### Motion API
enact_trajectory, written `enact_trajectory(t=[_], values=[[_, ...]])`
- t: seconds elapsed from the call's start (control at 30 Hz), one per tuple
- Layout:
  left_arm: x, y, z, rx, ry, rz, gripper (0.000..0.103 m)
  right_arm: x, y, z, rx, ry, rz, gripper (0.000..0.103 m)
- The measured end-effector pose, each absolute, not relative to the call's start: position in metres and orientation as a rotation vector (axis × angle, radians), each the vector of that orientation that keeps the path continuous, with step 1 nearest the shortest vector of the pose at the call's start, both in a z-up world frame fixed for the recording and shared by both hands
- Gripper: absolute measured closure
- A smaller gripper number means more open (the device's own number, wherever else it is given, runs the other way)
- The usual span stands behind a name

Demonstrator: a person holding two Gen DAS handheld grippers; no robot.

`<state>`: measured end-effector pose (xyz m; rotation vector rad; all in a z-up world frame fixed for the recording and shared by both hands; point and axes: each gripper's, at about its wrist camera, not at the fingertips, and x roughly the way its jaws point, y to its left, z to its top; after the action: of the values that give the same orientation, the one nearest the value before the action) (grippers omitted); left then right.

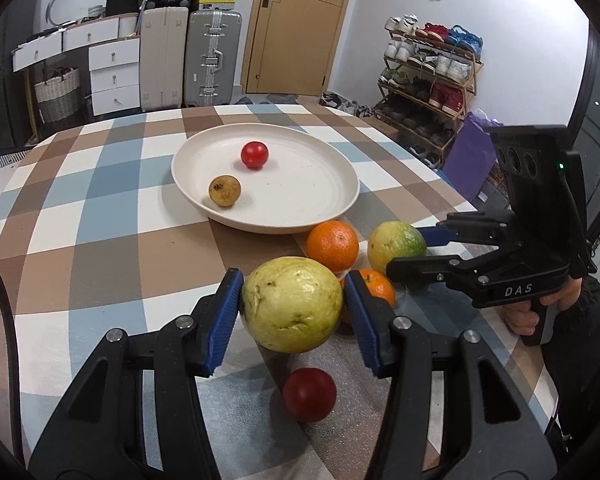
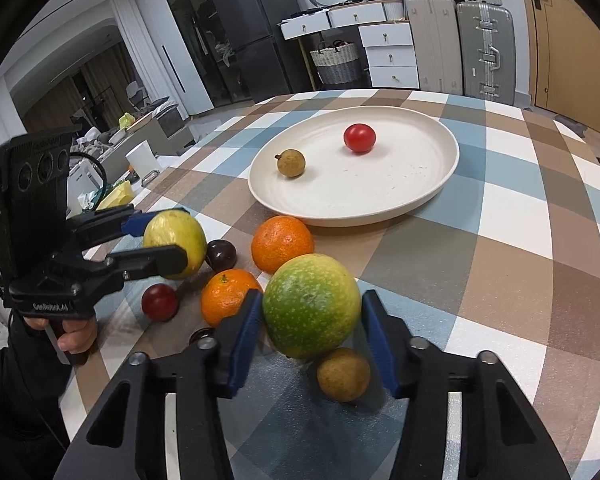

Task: Organize fruits
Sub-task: 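Grasp the yellow guava with the left tool while the right tool grasps the green citrus, then lower both fruits onto the white plate and open both tools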

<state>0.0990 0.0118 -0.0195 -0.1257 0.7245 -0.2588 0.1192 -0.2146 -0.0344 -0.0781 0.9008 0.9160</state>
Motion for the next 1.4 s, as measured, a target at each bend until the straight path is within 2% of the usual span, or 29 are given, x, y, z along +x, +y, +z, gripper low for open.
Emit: enact_trajectory(t=[0.67,1.1,1.4], values=[[0.099,0.034,-0.007,-0.206,0.629,-0.149,0.053,0.125,-0.232,-0.020,0.039,0.814,0.893,0.053],[0.120,0.039,0.003,-0.199,0.584,-0.046,0.053,0.137,-0.248,0.001,0.140,0.704,0.776,0.053],[0.142,0.035,0.017,-0.192,0.556,-0.026,0.053,0.145,-0.244,0.021,0.104,0.657,0.730,0.053]])
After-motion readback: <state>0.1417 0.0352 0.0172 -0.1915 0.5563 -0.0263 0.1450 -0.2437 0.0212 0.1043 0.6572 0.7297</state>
